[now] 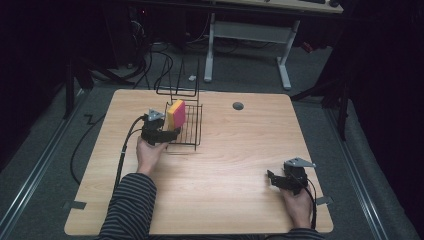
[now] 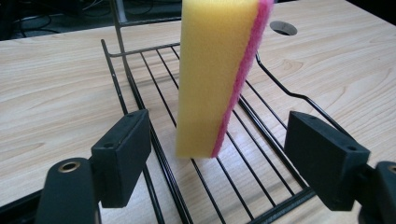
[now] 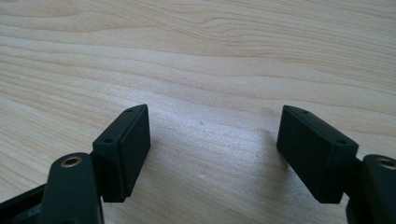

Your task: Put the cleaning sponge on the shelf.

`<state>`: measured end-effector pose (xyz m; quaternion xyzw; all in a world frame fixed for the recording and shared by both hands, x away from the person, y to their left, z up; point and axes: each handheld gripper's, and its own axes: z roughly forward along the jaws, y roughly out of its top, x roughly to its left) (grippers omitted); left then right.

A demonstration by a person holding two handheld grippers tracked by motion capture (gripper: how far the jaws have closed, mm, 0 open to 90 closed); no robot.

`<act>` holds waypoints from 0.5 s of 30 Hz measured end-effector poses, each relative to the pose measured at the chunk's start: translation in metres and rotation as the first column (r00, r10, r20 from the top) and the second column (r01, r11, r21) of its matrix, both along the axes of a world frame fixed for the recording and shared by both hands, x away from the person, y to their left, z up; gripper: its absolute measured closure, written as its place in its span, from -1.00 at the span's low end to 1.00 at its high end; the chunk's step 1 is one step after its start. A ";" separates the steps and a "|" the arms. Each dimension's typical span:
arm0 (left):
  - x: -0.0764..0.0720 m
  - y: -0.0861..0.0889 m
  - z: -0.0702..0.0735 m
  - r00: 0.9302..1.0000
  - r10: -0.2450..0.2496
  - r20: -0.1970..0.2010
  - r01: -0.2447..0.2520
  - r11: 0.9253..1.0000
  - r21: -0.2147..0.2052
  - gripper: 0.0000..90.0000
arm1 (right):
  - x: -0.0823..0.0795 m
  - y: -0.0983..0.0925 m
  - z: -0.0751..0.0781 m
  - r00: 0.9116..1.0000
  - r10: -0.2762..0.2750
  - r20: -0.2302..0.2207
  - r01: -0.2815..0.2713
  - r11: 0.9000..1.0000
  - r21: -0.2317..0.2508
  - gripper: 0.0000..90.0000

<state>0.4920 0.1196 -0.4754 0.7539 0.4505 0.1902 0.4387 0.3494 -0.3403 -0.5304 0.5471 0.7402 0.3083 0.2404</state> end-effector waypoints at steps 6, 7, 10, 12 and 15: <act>-0.008 0.007 0.001 1.000 0.015 0.024 -0.014 1.000 -0.017 -0.47 | 0.000 0.000 0.000 1.000 -0.003 -0.002 0.003 1.000 0.004 -0.42; -0.010 0.007 0.001 0.999 0.015 0.029 -0.014 1.000 -0.020 -0.47 | 0.000 0.000 0.000 1.000 0.002 0.001 -0.002 1.000 -0.002 -0.42; -0.014 0.009 0.002 0.999 0.010 0.035 -0.009 1.000 -0.020 -0.46 | -0.001 0.001 0.000 1.000 -0.011 -0.008 0.011 1.000 0.010 -0.42; -0.016 0.010 0.003 0.999 0.011 0.042 -0.010 1.000 -0.024 -0.46 | 0.000 0.000 0.000 1.000 -0.003 -0.002 0.003 1.000 0.004 -0.42; -0.018 0.012 0.005 0.999 0.010 0.046 -0.009 0.999 -0.034 -0.45 | 0.000 0.000 0.000 1.000 -0.001 -0.001 0.001 1.000 0.001 -0.42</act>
